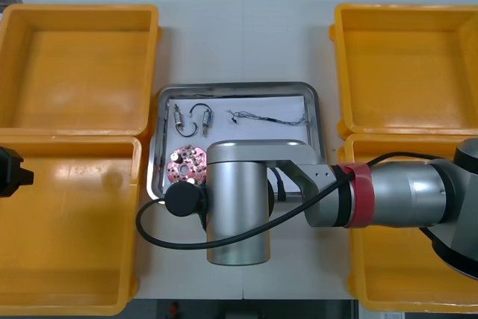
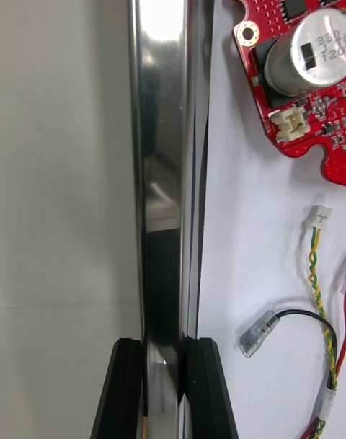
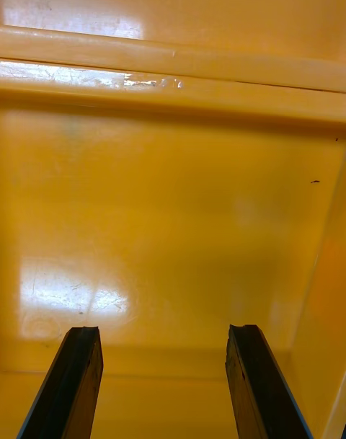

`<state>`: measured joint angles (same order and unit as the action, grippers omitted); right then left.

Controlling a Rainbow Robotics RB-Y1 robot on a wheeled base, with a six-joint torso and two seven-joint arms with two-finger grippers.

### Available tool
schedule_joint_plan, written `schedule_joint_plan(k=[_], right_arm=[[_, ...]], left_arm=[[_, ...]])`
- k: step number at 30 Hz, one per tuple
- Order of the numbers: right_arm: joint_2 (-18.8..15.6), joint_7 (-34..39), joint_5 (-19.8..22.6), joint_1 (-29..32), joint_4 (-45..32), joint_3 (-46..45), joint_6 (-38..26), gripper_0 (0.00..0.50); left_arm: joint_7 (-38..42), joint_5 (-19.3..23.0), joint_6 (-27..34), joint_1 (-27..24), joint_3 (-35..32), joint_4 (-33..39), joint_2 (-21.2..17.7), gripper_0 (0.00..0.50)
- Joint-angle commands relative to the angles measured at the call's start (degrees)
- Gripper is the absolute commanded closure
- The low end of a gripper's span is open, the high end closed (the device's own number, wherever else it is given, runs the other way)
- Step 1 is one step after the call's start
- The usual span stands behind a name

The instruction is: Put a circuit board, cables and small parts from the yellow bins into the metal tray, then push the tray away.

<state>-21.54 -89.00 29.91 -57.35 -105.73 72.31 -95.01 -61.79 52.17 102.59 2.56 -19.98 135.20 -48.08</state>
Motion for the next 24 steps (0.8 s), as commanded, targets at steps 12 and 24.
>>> schedule_joint_plan(k=[12,24], right_arm=[[2.2,0.14,2.26,-10.33,7.11,-3.32,1.05,0.5],[4.57,-2.06,3.32,-14.81,15.46,-3.32,6.41,0.5]], left_arm=[[-4.39,0.48,-0.64,-0.72,-1.64,1.73,-2.19,0.0],[-4.39,0.48,-0.64,-0.72,-1.64,1.73,-2.19,0.0]])
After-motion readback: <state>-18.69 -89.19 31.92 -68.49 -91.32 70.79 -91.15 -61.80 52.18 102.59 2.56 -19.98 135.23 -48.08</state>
